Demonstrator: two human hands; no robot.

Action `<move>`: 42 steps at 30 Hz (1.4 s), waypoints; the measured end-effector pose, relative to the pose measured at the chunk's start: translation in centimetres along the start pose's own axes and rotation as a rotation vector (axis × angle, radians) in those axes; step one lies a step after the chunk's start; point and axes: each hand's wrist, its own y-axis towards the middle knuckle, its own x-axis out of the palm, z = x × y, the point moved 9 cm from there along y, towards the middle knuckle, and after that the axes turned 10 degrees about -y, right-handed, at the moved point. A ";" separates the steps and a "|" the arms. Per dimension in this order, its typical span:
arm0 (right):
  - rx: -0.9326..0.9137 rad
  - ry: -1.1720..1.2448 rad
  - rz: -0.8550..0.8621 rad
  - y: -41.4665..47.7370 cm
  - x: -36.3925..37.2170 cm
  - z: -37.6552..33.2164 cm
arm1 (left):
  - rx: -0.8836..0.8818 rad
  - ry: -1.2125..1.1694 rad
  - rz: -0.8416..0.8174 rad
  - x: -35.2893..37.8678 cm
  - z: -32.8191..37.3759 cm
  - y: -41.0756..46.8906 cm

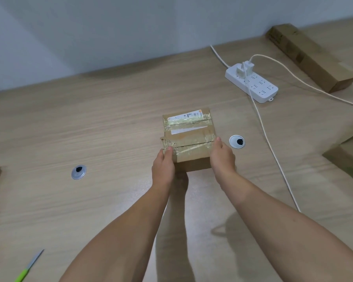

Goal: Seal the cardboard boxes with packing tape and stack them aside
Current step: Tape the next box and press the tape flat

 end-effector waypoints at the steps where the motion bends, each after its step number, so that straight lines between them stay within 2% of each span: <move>1: -0.001 0.010 0.004 0.4 0.2 -0.4 | -0.001 -0.003 0.001 0.1 0.3 0.4; 21: -0.067 0.151 0.018 4.2 1.4 -2.8 | -0.001 0.059 -0.006 1.4 2.3 4.8; 25: -0.023 0.170 0.069 3.7 0.7 -1.4 | -0.043 0.030 -0.011 0.4 2.4 4.2; 29: 0.057 0.071 0.093 1.1 0.6 1.6 | -0.052 0.029 -0.002 -2.2 1.7 1.8; 34: 0.104 -0.133 -0.049 -5.0 3.8 5.6 | -0.094 0.036 0.010 -6.2 -1.2 -2.9; 42: -0.009 -0.178 -0.279 -15.0 9.9 6.1 | -0.129 0.008 0.051 -13.4 -4.7 -10.4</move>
